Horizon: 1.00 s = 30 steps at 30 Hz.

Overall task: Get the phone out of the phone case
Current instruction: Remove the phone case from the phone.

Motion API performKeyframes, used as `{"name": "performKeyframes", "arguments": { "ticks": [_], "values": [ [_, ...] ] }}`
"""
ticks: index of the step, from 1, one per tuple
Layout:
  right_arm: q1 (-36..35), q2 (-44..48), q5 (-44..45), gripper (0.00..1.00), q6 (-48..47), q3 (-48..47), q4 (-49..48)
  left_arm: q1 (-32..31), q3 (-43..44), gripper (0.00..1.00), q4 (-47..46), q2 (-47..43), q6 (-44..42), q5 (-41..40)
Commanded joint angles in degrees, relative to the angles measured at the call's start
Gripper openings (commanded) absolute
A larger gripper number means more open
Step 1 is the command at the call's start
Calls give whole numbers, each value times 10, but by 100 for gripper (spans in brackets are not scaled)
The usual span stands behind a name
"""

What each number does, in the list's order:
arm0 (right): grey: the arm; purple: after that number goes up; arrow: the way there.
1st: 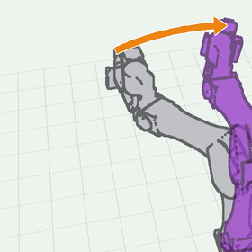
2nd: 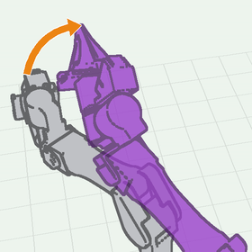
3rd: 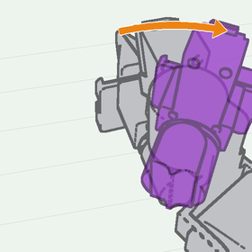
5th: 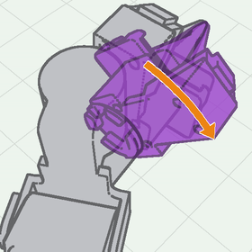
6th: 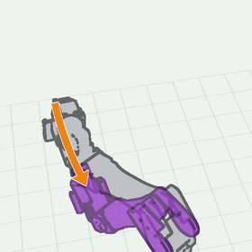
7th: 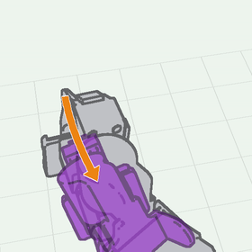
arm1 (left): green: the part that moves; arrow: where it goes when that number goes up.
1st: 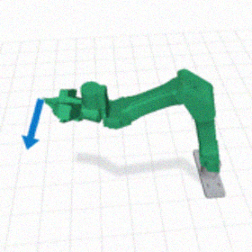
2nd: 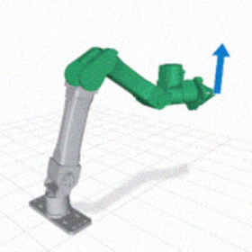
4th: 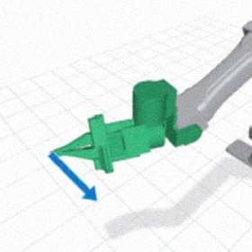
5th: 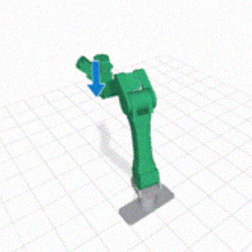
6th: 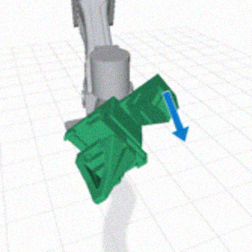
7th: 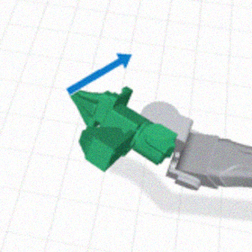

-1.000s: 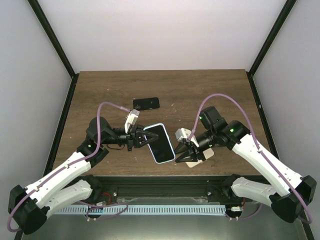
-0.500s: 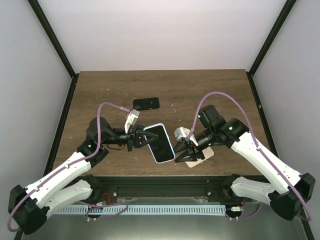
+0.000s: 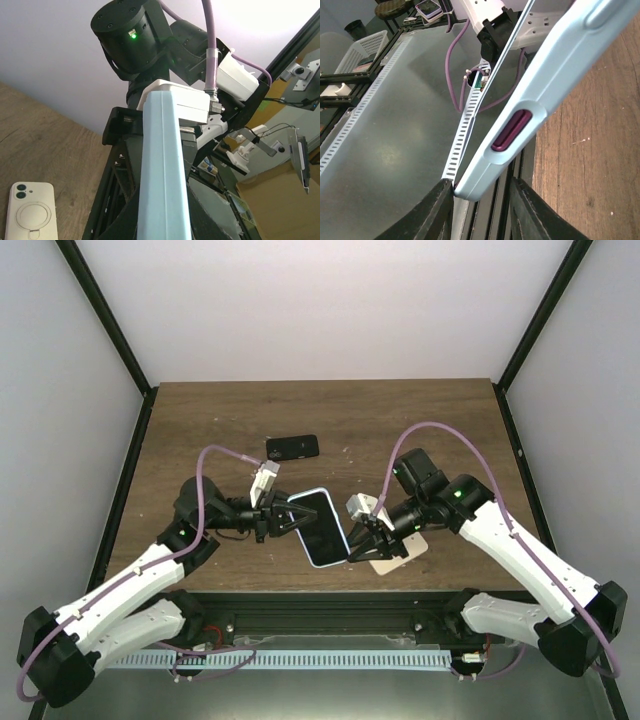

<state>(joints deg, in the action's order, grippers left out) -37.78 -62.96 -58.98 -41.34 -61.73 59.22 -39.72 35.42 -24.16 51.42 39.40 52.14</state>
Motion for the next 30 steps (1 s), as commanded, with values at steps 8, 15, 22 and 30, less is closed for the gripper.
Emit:
{"name": "performKeyframes", "arguments": {
  "ticks": [8,15,22,30],
  "values": [
    [-9,3,42,27,-50,-24,-8,1,6,0,-63,14,35,37],
    [-15,11,69,24,-92,-28,-27,-5,14,0,-80,29,70,59],
    [-17,11,89,24,-119,-31,-28,-12,17,0,-91,27,89,71],
    [-17,13,101,24,-153,-36,-27,-21,18,0,-99,29,100,83]
  ]
}}
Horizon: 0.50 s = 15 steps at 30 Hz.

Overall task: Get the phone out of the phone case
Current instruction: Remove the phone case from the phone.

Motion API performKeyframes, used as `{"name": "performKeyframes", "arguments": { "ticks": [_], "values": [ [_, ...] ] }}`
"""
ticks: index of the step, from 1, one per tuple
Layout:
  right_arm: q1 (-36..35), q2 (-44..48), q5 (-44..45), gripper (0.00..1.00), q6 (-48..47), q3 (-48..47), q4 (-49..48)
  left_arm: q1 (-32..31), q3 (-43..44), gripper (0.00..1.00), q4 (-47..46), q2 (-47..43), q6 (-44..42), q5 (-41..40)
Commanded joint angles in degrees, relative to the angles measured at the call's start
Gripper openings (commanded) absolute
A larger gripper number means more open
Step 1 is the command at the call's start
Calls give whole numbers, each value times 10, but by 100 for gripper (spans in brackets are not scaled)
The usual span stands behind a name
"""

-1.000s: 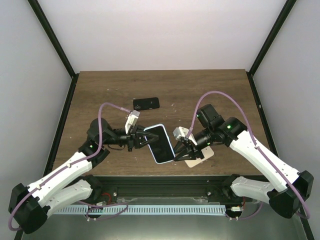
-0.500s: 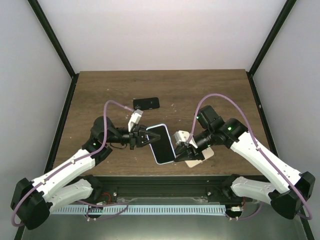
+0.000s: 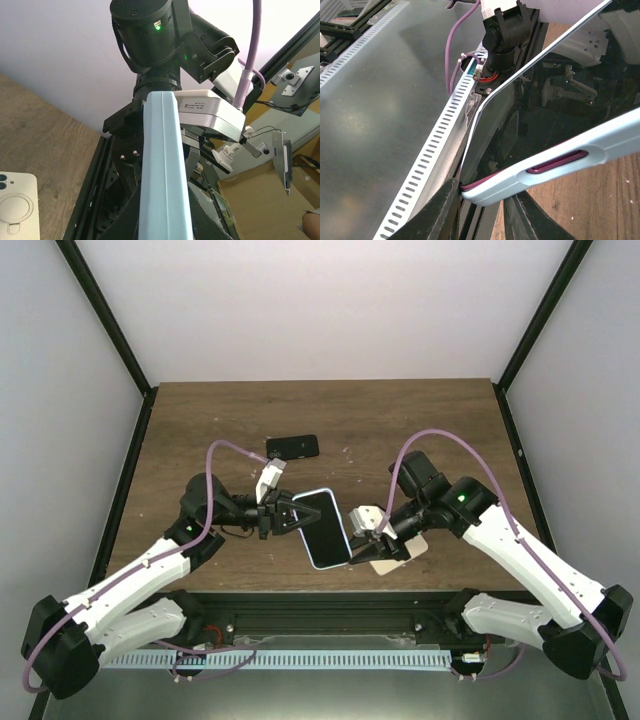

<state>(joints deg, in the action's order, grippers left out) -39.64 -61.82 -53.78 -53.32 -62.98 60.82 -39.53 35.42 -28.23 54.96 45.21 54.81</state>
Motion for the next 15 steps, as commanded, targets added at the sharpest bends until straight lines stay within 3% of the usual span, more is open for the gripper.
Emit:
{"name": "performKeyframes", "arguments": {
  "ticks": [1,15],
  "values": [
    [2,2,50,24,-31,-21,-48,-24,16,0,-59,-7,43,57],
    [2,9,47,23,-47,-13,-61,-39,27,0,-74,8,63,97]
  ]
}}
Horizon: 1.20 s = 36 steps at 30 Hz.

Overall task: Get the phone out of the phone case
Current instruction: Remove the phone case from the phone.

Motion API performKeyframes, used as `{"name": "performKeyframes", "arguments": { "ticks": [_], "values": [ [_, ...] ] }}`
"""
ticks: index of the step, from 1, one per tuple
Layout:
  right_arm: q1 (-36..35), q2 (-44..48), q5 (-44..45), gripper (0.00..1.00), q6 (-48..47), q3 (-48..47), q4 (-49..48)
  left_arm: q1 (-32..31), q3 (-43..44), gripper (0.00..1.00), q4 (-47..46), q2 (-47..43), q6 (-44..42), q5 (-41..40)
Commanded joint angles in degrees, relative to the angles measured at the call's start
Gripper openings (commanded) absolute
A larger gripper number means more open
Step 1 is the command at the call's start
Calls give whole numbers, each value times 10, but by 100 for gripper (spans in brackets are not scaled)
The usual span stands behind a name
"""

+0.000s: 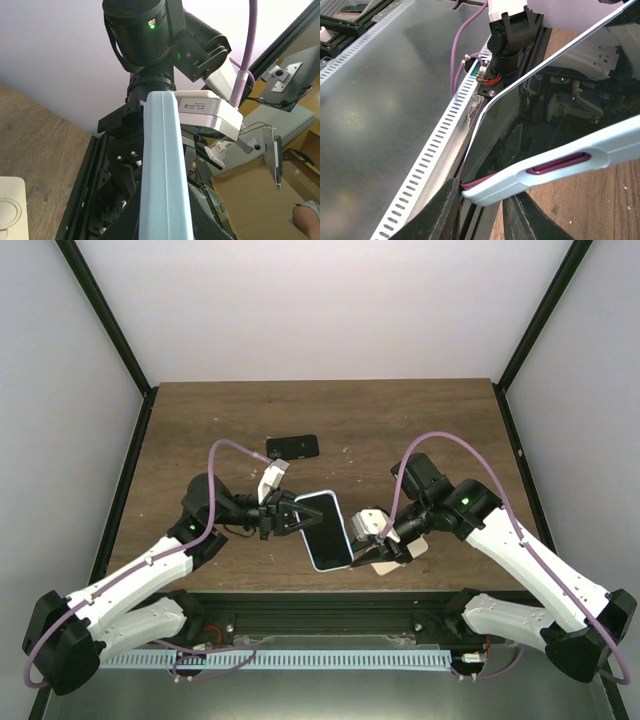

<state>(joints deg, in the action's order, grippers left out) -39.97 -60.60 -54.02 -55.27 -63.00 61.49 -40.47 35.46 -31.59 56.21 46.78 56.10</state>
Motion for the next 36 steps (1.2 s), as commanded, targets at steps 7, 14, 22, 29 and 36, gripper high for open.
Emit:
{"name": "performKeyframes", "arguments": {
  "ticks": [7,14,22,29,36],
  "values": [
    [5,-15,62,23,-39,-13,-73,-34,26,0,-33,-9,46,89],
    [5,-22,79,27,-50,-11,-86,-35,30,0,-19,-8,46,104],
    [5,-32,106,36,-65,-29,-92,-35,42,0,21,-13,25,111],
    [5,-49,194,34,-40,-48,-142,-36,51,0,73,-11,12,127],
    [10,-55,131,36,58,-58,-159,-35,66,0,146,-5,-30,132]
  ]
}}
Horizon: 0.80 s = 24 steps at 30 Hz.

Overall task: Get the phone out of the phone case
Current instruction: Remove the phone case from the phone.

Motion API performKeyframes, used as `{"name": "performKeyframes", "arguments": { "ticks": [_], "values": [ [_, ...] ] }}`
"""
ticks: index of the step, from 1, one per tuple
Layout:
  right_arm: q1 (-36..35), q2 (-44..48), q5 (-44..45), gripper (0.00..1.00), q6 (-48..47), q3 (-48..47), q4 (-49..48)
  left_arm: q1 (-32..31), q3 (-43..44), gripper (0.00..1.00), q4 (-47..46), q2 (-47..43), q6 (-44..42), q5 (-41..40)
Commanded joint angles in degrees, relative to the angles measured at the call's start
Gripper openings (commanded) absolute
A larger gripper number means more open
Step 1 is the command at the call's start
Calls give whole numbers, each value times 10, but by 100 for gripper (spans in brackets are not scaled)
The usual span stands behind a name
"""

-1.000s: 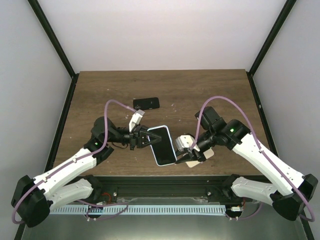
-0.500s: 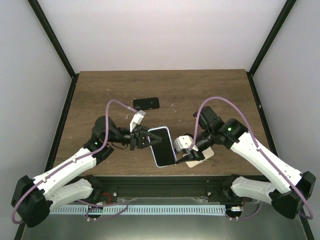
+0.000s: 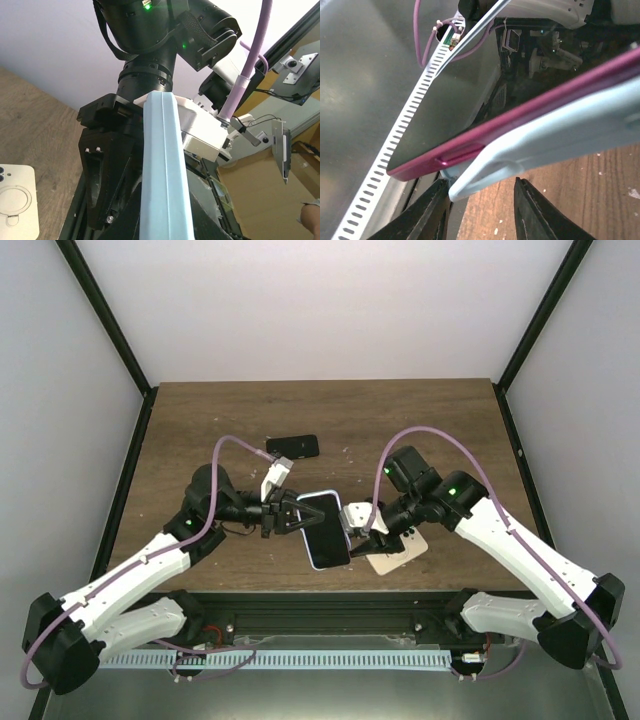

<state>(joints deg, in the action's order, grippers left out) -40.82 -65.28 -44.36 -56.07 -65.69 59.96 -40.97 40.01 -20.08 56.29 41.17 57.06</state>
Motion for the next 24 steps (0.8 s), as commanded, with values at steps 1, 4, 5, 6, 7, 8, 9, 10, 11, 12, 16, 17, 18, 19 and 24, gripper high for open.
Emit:
{"name": "performKeyframes", "arguments": {
  "ticks": [1,4,5,6,7,8,9,10,11,12,16,17,18,19,24],
  "values": [
    [20,-6,29,36,82,-25,-153,-30,20,0,30,-2,26,125],
    [39,1,20,36,141,-14,-193,-30,16,0,29,9,21,126],
    [53,0,3,36,156,-19,-195,-30,13,0,29,11,17,124],
    [72,0,-21,36,172,-24,-195,-30,11,0,31,11,12,119],
    [83,1,-42,36,183,-29,-196,-30,9,0,34,11,6,113],
    [89,2,-59,36,194,-31,-197,-30,7,0,38,12,0,107],
    [92,4,-71,37,206,-30,-201,-29,6,0,41,15,-6,102],
    [93,6,-82,38,223,-26,-209,-29,6,0,37,19,-7,99],
    [94,7,-87,39,244,-20,-221,-29,4,0,33,24,-4,97],
    [96,9,-93,40,271,-11,-237,-30,2,0,17,29,0,91],
    [97,4,-154,44,340,29,-291,-30,-12,0,-62,48,36,71],
    [96,2,-173,46,354,38,-308,-30,-12,0,-74,53,41,68],
    [97,-3,-190,47,373,47,-321,-30,-11,0,-82,59,44,65],
    [96,-5,-207,50,385,54,-332,-30,-11,0,-87,65,45,63],
    [97,-15,-264,64,411,63,-363,-30,-6,0,-114,96,54,59]
  ]
}}
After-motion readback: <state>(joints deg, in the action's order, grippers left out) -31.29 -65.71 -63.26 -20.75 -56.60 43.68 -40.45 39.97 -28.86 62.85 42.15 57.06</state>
